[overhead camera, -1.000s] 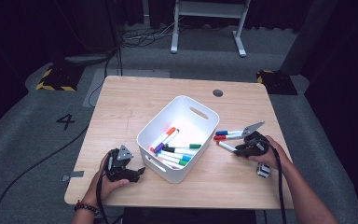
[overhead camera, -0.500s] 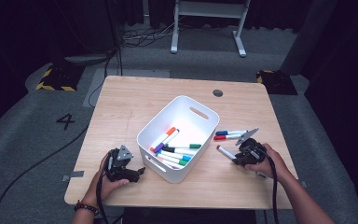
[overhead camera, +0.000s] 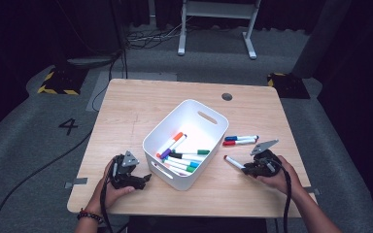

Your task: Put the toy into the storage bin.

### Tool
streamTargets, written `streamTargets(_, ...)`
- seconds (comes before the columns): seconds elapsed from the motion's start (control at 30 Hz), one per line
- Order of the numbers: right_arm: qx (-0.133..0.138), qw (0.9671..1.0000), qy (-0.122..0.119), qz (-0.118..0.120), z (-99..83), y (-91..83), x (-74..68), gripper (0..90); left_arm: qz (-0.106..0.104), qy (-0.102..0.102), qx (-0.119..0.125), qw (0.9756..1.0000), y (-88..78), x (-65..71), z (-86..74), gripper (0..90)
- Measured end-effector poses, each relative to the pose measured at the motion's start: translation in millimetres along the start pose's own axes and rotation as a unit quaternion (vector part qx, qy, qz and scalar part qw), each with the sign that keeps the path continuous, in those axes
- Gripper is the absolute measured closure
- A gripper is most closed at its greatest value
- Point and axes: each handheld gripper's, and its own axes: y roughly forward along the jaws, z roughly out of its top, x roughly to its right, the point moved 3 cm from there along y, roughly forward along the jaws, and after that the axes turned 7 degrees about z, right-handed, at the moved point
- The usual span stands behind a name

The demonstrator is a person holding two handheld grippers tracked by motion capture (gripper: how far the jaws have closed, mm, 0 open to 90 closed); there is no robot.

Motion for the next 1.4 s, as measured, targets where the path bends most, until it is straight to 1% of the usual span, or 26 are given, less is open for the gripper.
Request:
streamTargets(0.07, 0.008, 0.9999, 0.007, 0.002, 0.3, -6.6, -3.1, 74.5, 0.0, 0.0, 0.0, 1.0, 0.0, 0.0, 0.0, 10.3)
streamTargets(0.1, 0.011, 0.9999, -0.002, -0.001, 0.4, -9.3, -3.1, 74.5, 0.0, 0.0, 0.0, 1.0, 0.0, 0.0, 0.0, 10.3)
streamTargets(0.13, 0.012, 0.9999, 0.01, 0.001, 0.7, -11.9, -6.0, 74.5, -0.001, 0.0, -0.001, 1.0, -0.1, 0.0, 0.0, 10.3)
streamTargets(0.17, 0.02, 0.9998, 0.0, -0.002, 1.4, -15.2, -6.4, 74.5, 0.0, 0.0, 0.0, 1.0, 0.0, 0.0, 0.0, 10.3)
streamTargets(0.2, 0.021, 0.9998, -0.001, -0.002, 1.8, -17.1, -7.7, 74.5, 0.0, 0.0, 0.0, 1.0, 0.0, 0.1, 0.0, 10.3)
streamTargets(0.23, 0.025, 0.9997, -0.007, -0.004, 2.3, -19.5, -8.6, 74.5, 0.0, 0.0, 0.0, 1.0, 0.0, 0.0, 0.0, 10.3)
streamTargets(0.33, 0.041, 0.9991, -0.01, -0.01, 5.0, -29.6, -12.9, 74.5, 0.0, 0.0, 0.0, 1.0, 0.0, 0.1, 0.0, 10.3)
streamTargets(0.37, 0.046, 0.9987, -0.015, -0.016, 6.0, -33.9, -13.5, 74.6, 0.0, 0.0, 0.0, 1.0, 0.0, 0.0, 0.0, 10.3)
streamTargets(0.43, 0.063, 0.9978, -0.014, -0.015, 8.8, -42.1, -16.0, 74.5, -0.001, 0.0, -0.001, 1.0, -0.1, -0.1, 0.0, 10.3)
streamTargets(0.57, 0.093, 0.9952, -0.021, -0.018, 15.6, -60.1, -18.9, 74.6, 0.0, 0.0, 0.0, 1.0, 0.0, 0.0, 0.0, 10.3)
streamTargets(0.7, 0.111, 0.9931, -0.028, -0.022, 23.6, -75.7, -22.1, 74.6, 0.0, 0.0, 0.0, 1.0, 0.0, 0.0, 0.0, 10.3)
streamTargets(0.8, 0.134, 0.9901, -0.033, -0.024, 32.8, -91.1, -24.5, 74.6, 0.0, 0.0, 0.0, 1.0, 0.0, 0.1, 0.0, 10.3)
streamTargets(0.87, 0.143, 0.9887, -0.038, -0.027, 37.9, -98.4, -25.9, 74.6, 0.001, 0.0, 0.0, 1.0, 0.0, -0.1, 0.1, 10.3)
streamTargets(0.9, 0.146, 0.9879, -0.04, -0.031, 41.1, -102.6, -26.7, 74.5, 0.0, 0.0, 0.0, 1.0, 0.0, 0.0, 0.0, 10.3)
streamTargets(0.97, 0.154, 0.9866, -0.045, -0.03, 48.0, -109.8, -28.3, 74.5, 0.0, 0.0, 0.0, 1.0, -0.1, 0.0, 0.0, 10.3)
streamTargets(1.1, 0.16, 0.9849, -0.052, -0.039, 63.5, -120.4, -34.1, 74.6, 0.0, 0.0, 0.0, 1.0, 0.0, 0.0, 0.0, 10.3)
streamTargets(1.17, 0.158, 0.9842, -0.063, -0.048, 70.6, -123.0, -35.7, 74.6, 0.0, 0.0, 0.0, 1.0, 0.0, 0.0, 0.0, 10.3)
streamTargets(1.23, 0.16, 0.984, -0.066, -0.041, 78.8, -124.6, -39.4, 74.6, 0.0, 0.0, 0.0, 1.0, 0.0, 0.0, 0.0, 10.3)
streamTargets(1.3, 0.162, 0.9832, -0.073, -0.041, 89.2, -123.9, -43.7, 74.6, 0.0, 0.0, 0.0, 1.0, 0.0, 0.0, 0.0, 10.3)
streamTargets(1.33, 0.162, 0.9835, -0.071, -0.037, 94.1, -122.8, -46.0, 74.6, 0.0, 0.0, 0.0, 1.0, 0.0, 0.0, 0.0, 10.3)
streamTargets(1.4, 0.16, 0.9831, -0.082, -0.034, 104.5, -119.5, -49.9, 74.5, 0.0, 0.0, 0.0, 1.0, 0.0, 0.0, 0.0, 10.3)
